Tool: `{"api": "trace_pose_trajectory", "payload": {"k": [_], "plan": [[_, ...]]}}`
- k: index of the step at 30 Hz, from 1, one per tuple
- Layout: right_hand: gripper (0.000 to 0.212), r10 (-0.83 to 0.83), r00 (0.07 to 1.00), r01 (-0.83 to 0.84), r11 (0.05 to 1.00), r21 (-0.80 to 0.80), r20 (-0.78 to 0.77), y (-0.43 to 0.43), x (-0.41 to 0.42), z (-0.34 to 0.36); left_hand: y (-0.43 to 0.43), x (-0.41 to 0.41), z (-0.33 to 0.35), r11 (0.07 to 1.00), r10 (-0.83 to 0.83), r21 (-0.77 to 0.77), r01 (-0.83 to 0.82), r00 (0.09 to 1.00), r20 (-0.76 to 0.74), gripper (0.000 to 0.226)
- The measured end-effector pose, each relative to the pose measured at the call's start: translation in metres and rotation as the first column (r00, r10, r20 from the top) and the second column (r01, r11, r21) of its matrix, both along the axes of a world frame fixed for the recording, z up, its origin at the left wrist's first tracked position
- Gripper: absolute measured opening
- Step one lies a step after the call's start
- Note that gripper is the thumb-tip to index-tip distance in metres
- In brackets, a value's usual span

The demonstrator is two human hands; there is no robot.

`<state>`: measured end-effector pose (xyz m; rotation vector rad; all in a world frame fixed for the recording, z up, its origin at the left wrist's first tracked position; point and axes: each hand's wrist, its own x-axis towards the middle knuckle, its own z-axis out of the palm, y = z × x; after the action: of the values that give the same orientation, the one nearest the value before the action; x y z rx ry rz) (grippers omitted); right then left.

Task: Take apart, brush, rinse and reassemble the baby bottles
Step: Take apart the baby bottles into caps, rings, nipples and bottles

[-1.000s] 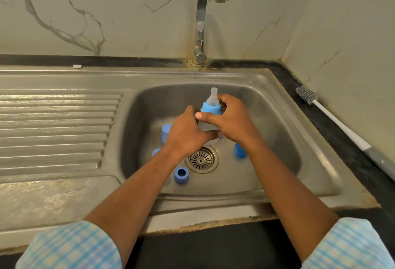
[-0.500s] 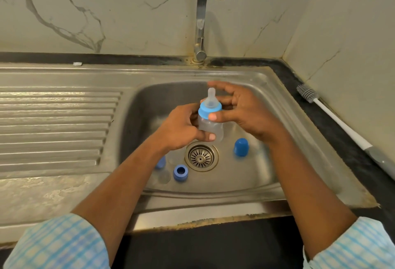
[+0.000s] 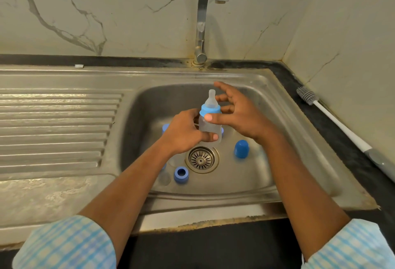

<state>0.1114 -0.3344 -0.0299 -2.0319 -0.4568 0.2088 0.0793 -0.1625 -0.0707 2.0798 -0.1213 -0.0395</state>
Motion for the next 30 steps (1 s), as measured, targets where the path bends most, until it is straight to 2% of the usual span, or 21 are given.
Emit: {"api": "trace_pose_trajectory", "payload": {"k": [3,7,10,13,15,21,26,30], "plan": [[0.097,-0.094,0.996,0.094,0.995,-0.030,0.000,-0.004,0.005,-0.003,0.002,0.001,-0.001,0.999,0.012,0.030,-0.012,1.000,0.007,0.050],[0.077,-0.214,0.975,0.214,0.977,0.001,0.053,-0.024,0.015,-0.001,0.005,0.003,-0.004,0.996,0.054,0.068,-0.054,0.999,0.006,0.051],[0.074,-0.121,0.992,0.120,0.992,0.032,0.029,-0.018,0.010,0.000,0.002,0.002,-0.004,0.994,0.061,0.089,-0.061,0.998,0.002,0.051],[0.082,-0.016,0.998,0.020,0.998,-0.066,0.064,0.001,0.003,-0.005,-0.001,0.000,-0.003,0.993,0.043,0.106,-0.043,0.999,0.009,0.049],[0.081,-0.021,0.993,0.032,0.996,-0.086,0.119,0.007,0.003,-0.008,-0.002,-0.001,-0.003,0.992,0.021,0.122,-0.023,1.000,0.016,0.046],[0.067,-0.184,0.959,0.136,0.966,0.222,0.215,-0.003,0.016,-0.002,-0.005,-0.002,-0.012,0.985,0.017,0.173,-0.007,0.998,-0.056,0.058],[0.072,-0.246,0.943,0.231,0.969,0.092,0.226,-0.005,0.019,-0.013,-0.021,0.006,-0.018,0.968,0.006,0.250,0.014,0.997,-0.082,0.046],[0.075,-0.274,0.934,0.272,0.961,0.043,0.229,-0.010,0.024,-0.015,-0.040,0.030,-0.035,0.924,-0.069,0.369,0.101,0.993,-0.098,0.062]]}}
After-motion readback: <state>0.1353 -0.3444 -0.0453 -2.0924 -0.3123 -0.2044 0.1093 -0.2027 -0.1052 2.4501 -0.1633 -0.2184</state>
